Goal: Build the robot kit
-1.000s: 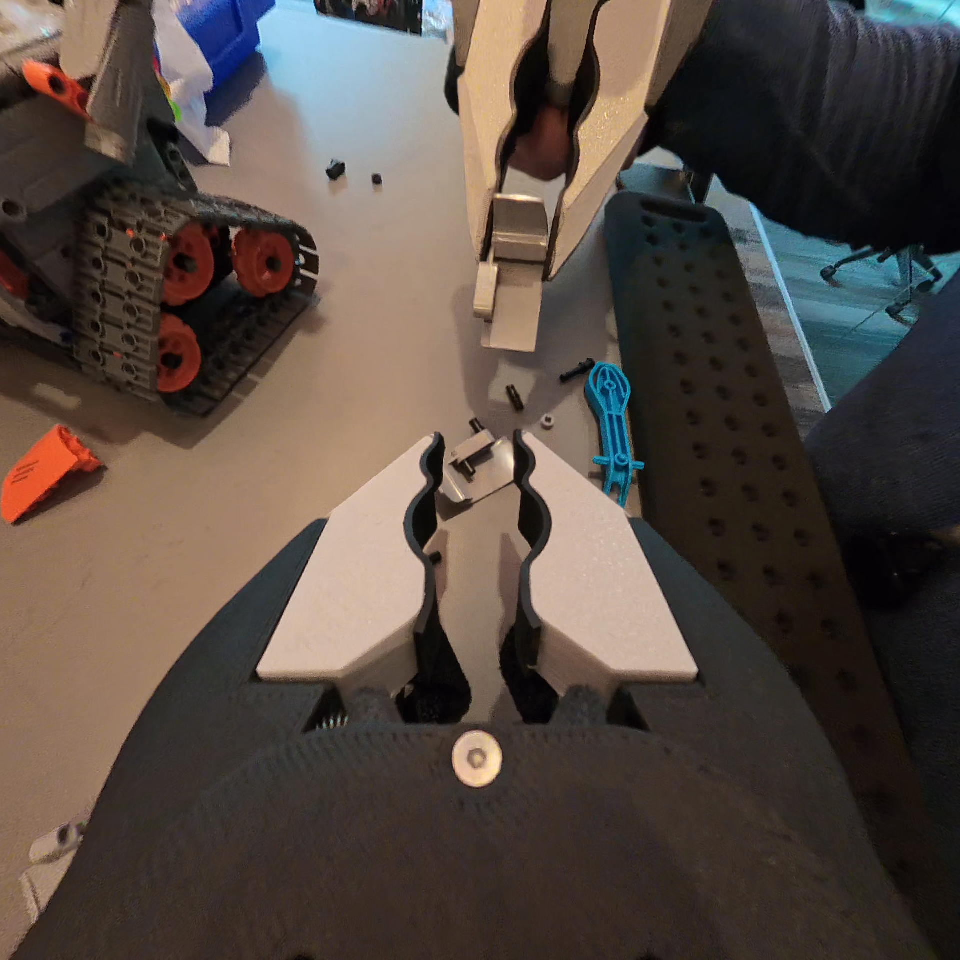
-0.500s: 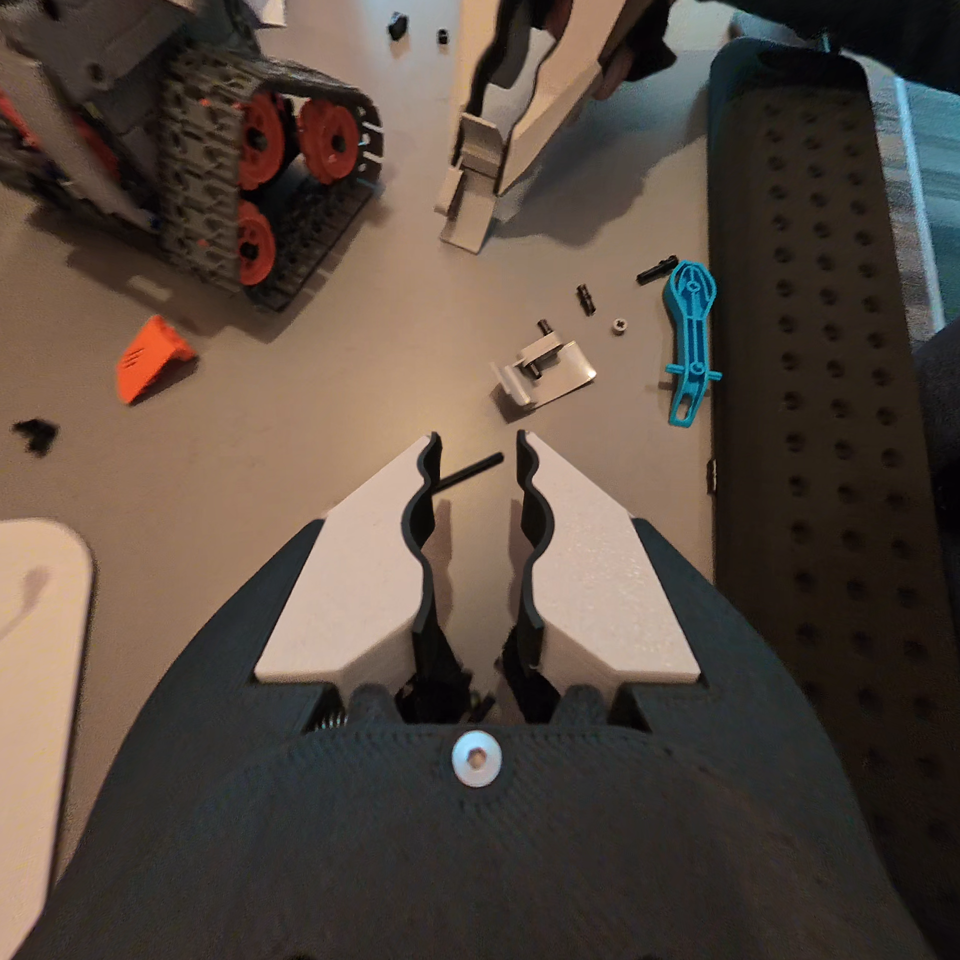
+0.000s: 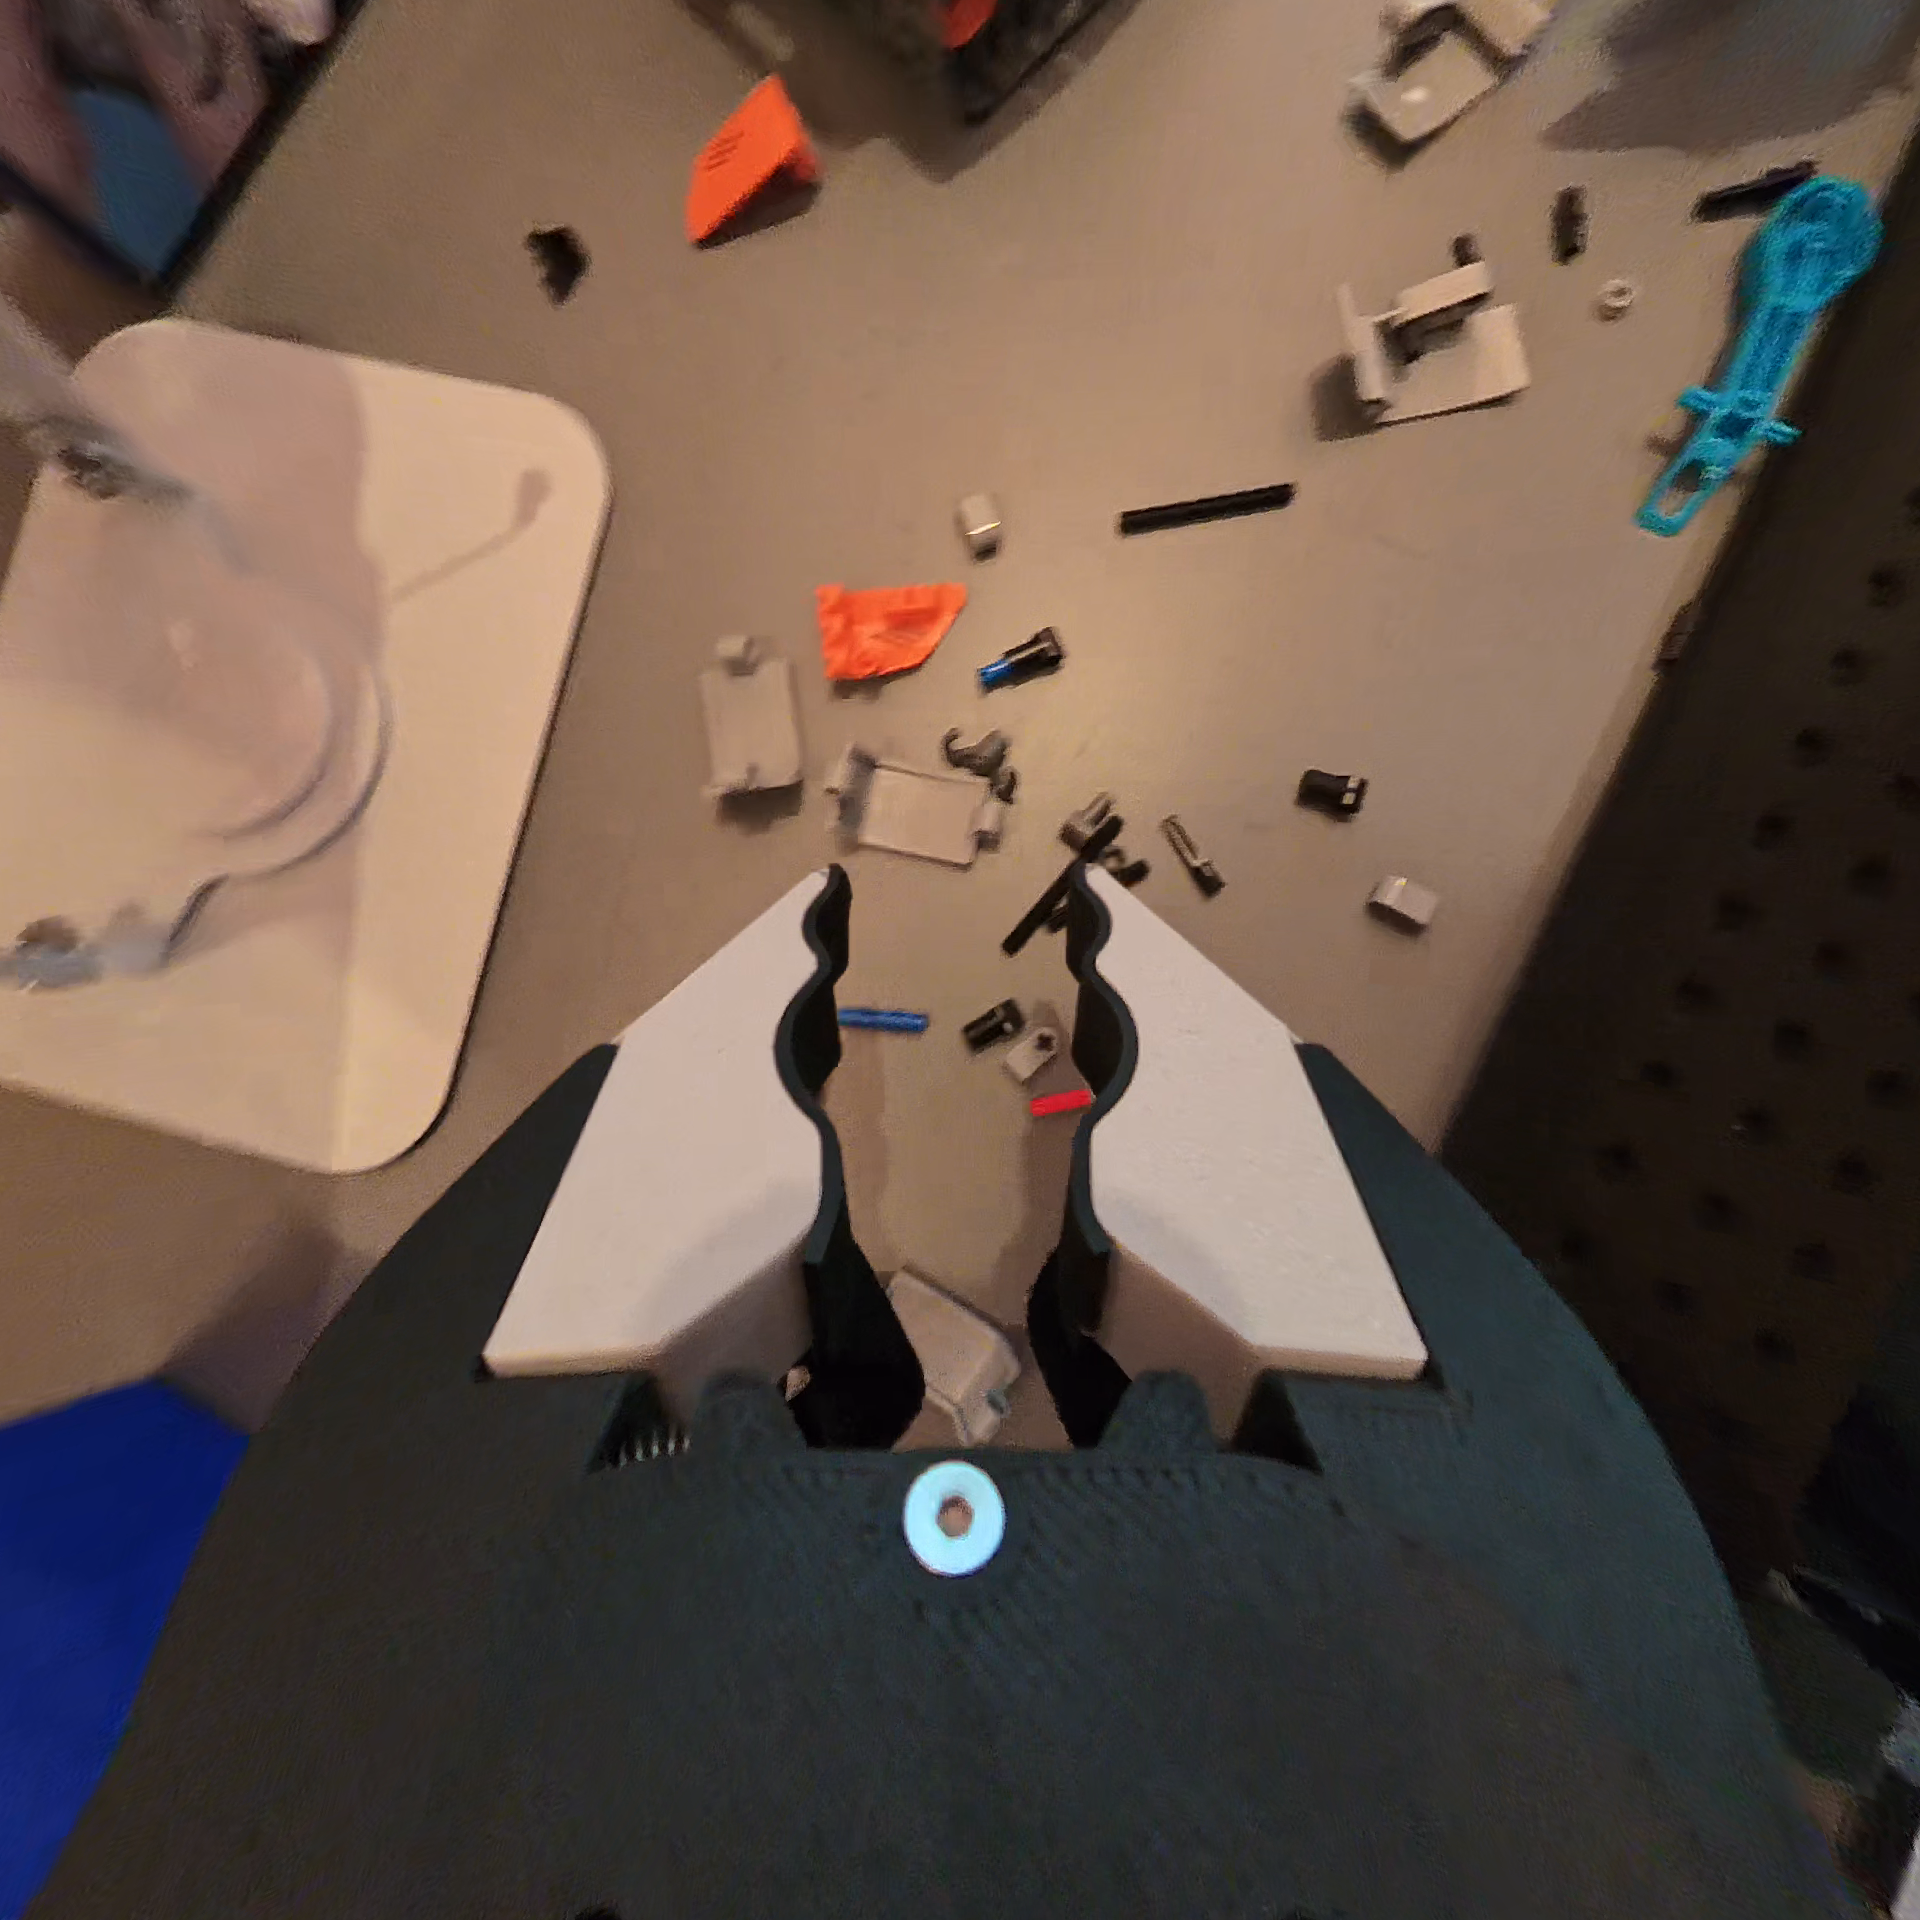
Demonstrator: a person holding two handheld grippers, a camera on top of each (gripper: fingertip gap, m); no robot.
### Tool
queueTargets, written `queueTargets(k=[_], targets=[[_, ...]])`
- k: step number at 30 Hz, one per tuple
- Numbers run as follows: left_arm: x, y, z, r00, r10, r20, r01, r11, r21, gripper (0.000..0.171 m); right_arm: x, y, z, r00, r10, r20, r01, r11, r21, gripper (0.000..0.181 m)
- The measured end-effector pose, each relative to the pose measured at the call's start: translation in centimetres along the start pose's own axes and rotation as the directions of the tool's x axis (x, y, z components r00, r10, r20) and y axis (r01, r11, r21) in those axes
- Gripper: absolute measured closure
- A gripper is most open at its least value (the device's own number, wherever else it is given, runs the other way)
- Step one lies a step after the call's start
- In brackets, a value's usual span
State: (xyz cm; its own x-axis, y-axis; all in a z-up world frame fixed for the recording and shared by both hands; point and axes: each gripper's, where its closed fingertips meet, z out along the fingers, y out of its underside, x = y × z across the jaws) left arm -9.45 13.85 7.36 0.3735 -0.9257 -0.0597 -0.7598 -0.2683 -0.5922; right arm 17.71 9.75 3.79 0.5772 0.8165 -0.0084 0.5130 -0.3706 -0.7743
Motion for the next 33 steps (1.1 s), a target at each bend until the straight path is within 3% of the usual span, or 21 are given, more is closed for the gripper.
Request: queueTargets(k=[5,9,16,21,24,28,33], targets=[[-1.6,-0.2,2.0,0.999,-0.022,0.036,0.021,1.0,0.01,0.135,0.5,-1.1,-0.7,1.0,0.002,-0.027,-0.001,0.999,0.044,0.14],[-3.0,1.6,3.8,0.996,0.025,0.084,-0.015,0.993,-0.12,0.141,0.3,-1.9,-0.7,0.999,-0.008,-0.037,0.01,0.998,0.067,0.141],[-3.9,4.7,-2.7,0.985,-0.048,0.163,0.082,0.975,-0.208,0.142,0.0,-1.6,-1.4,0.998,-0.004,-0.058,0.009,0.996,0.084,0.141],[-2.4,9.2,-5.3,0.987,-0.073,0.145,0.127,0.902,-0.414,0.14,0.0,-1.5,-1.4,0.999,0.005,-0.046,-0.001,0.995,0.096,0.142],[-1.1,9.7,-6.7,0.987,-0.093,0.132,0.139,0.909,-0.393,0.142,-0.2,-1.8,-1.1,0.999,-0.007,-0.037,0.011,0.995,0.095,0.143],[0.9,11.1,-7.1,0.991,-0.096,0.097,0.127,0.908,-0.4,0.141,-0.4,-2.4,-0.8,0.999,-0.027,-0.034,0.03,0.995,0.096,0.143],[2.0,12.7,-4.7,0.989,-0.076,0.123,0.122,0.893,-0.433,0.141,-0.6,-3.0,-0.4,0.999,-0.027,-0.031,0.03,0.994,0.105,0.145]])
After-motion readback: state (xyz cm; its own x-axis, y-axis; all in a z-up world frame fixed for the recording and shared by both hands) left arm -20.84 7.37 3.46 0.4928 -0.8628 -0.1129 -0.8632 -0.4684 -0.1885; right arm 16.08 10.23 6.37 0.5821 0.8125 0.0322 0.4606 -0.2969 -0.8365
